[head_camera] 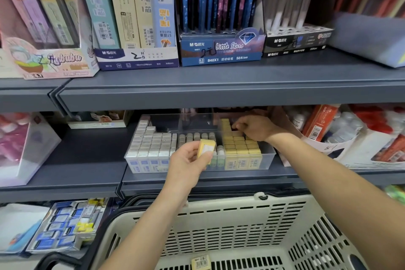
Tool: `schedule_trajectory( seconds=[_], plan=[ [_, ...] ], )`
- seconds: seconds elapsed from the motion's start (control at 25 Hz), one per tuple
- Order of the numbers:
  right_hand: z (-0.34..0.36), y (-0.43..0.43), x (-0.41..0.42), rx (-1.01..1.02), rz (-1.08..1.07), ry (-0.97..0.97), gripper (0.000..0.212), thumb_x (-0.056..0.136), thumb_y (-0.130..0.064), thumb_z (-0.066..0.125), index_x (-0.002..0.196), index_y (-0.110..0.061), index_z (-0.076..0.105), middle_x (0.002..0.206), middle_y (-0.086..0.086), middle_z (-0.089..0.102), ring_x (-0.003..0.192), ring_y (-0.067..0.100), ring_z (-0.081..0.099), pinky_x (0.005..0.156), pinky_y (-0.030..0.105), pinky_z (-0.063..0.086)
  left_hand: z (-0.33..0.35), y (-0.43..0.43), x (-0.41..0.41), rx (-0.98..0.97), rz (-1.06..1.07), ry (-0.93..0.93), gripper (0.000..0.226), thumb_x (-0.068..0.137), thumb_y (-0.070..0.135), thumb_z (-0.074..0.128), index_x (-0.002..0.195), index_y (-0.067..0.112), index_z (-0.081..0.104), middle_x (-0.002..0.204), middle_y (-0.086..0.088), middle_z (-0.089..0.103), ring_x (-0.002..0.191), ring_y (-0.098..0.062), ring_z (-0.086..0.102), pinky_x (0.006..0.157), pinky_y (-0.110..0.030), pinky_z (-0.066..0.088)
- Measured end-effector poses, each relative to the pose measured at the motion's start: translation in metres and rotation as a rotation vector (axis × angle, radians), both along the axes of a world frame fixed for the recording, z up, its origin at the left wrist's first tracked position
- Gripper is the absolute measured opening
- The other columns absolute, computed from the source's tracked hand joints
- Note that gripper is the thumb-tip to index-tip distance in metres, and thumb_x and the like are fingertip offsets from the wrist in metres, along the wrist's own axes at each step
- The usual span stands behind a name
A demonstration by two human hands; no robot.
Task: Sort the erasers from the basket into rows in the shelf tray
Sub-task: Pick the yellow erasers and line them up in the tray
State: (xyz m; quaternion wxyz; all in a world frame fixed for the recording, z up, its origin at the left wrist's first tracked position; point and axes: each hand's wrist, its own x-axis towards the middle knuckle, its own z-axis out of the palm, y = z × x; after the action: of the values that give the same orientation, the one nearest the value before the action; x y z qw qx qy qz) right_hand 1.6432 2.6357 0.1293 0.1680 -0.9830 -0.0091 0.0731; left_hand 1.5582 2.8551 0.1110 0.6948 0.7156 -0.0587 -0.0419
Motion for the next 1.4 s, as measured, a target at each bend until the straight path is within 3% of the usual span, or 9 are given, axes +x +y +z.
schedule_trajectory(
  seconds=[0.24,0.4,0.68,0.8,0.96,1.08,1.2,1.32,1.4],
  plan=[
    [0.006,0.012,-0.022,0.08,0.001,-0.19,0.03,0.098,-0.03,0.038,0.116,-0.024,0.061,0.121,-0.001,0.063,0.113,0.023,0.055,0.102,0.04,0.038,0.0,-0.006,-0.001,-0.003,-0.047,0.025,0.037,0.086,-0.004,0.054,0.089,0.032,0.062,0.092,0.012,0.068,0.075,0.006,0.064,0.063,-0.011,0.049],
    [0.015,0.039,-0.065,0.412,0.122,-0.189,0.027,0.092,-0.038,0.049,0.103,-0.023,0.068,0.098,-0.004,0.07,0.089,0.013,0.064,0.082,0.029,0.048,-0.001,-0.01,-0.001,-0.03,-0.064,0.027,0.031,0.085,-0.003,0.058,0.095,0.026,0.064,0.093,0.008,0.069,0.076,0.004,0.064,0.064,-0.013,0.05],
    [0.024,0.034,-0.088,0.827,-0.003,-0.043,0.011,0.088,-0.008,0.059,0.094,-0.016,0.065,0.068,-0.003,0.063,0.055,0.001,0.06,0.065,0.018,0.055,0.006,-0.018,-0.004,0.126,-0.065,-0.071,0.015,0.089,0.015,0.061,0.103,0.019,0.063,0.093,0.01,0.065,0.083,-0.002,0.061,0.073,-0.017,0.052],
    [0.025,0.03,-0.094,0.867,0.063,-0.028,0.021,0.09,-0.005,0.054,0.092,-0.024,0.063,0.068,-0.001,0.065,0.057,0.002,0.061,0.058,0.015,0.049,0.008,-0.021,-0.008,0.135,-0.162,-0.037,0.018,0.097,0.022,0.046,0.106,0.016,0.061,0.09,0.003,0.064,0.075,-0.002,0.06,0.058,-0.015,0.05],
    [0.019,0.03,-0.098,1.011,0.019,-0.009,0.013,0.09,-0.016,0.057,0.092,-0.02,0.069,0.078,0.001,0.073,0.073,0.007,0.069,0.066,0.017,0.053,0.008,-0.023,-0.011,0.111,-0.116,-0.044,0.013,0.086,0.02,0.065,0.096,0.026,0.059,0.092,0.009,0.066,0.074,0.001,0.062,0.059,-0.017,0.051],
    [0.014,0.028,-0.097,0.986,-0.026,0.019,0.008,0.086,-0.017,0.063,0.086,-0.017,0.071,0.076,-0.002,0.074,0.073,0.009,0.071,0.059,0.014,0.053,0.006,-0.022,-0.009,0.169,-0.087,-0.057,0.022,0.08,0.016,0.071,0.089,0.031,0.056,0.094,0.009,0.066,0.085,-0.013,0.064,0.071,-0.029,0.055],
    [0.016,0.021,-0.083,0.869,-0.09,-0.026,0.008,0.088,-0.013,0.061,0.092,-0.013,0.068,0.073,-0.006,0.073,0.066,0.004,0.069,0.057,0.013,0.053,0.004,-0.019,-0.005,0.268,-0.033,-0.139,0.021,0.082,0.019,0.069,0.09,0.033,0.057,0.095,0.013,0.063,0.089,-0.009,0.061,0.077,-0.022,0.05],
    [0.025,0.003,-0.054,0.715,-0.239,-0.182,0.009,0.091,-0.019,0.056,0.093,-0.022,0.065,0.099,0.004,0.071,0.081,0.013,0.069,0.079,0.029,0.056,-0.002,-0.009,0.0,0.604,0.121,-0.395,0.021,0.085,0.029,0.064,0.106,0.029,0.06,0.102,0.015,0.056,0.102,-0.007,0.047,0.088,-0.021,0.037],
    [0.03,-0.005,-0.036,0.359,-0.21,-0.289,0.019,0.094,-0.029,0.051,0.107,-0.022,0.062,0.114,0.006,0.066,0.101,0.024,0.062,0.09,0.032,0.046,-0.011,-0.003,0.004,0.835,0.149,-0.481,0.035,0.086,0.036,0.06,0.119,0.024,0.058,0.114,0.007,0.056,0.112,-0.013,0.043,0.102,-0.03,0.031]
  ],
)
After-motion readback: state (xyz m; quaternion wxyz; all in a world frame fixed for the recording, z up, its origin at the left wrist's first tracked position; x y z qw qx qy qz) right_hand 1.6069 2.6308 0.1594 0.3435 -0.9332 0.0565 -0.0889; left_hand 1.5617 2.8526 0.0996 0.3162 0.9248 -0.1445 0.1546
